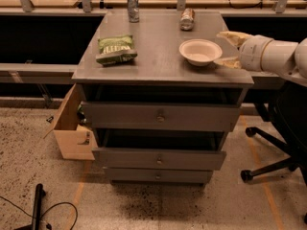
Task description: Move paper bowl near redbull can
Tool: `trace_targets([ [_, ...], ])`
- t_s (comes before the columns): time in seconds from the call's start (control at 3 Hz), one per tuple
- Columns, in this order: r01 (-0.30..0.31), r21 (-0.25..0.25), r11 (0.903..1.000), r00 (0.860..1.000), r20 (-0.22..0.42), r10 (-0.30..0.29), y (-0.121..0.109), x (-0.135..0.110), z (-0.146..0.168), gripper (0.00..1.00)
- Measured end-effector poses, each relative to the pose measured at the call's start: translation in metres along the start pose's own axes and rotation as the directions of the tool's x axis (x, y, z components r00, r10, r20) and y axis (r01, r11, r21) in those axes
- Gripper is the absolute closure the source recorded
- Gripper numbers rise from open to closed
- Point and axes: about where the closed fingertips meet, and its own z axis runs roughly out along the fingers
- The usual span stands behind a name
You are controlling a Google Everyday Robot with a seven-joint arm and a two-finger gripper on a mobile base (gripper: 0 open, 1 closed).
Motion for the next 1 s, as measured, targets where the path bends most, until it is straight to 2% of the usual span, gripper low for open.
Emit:
trace_targets([
  [0.67,0.084,-0.023,0.9962,0.996,-0.029,-0.085,0.015,0.02,0.019,0.44],
  [1.0,0.084,-0.023,0.9962,0.996,-0.029,-0.085,0.015,0.02,0.019,0.44],
])
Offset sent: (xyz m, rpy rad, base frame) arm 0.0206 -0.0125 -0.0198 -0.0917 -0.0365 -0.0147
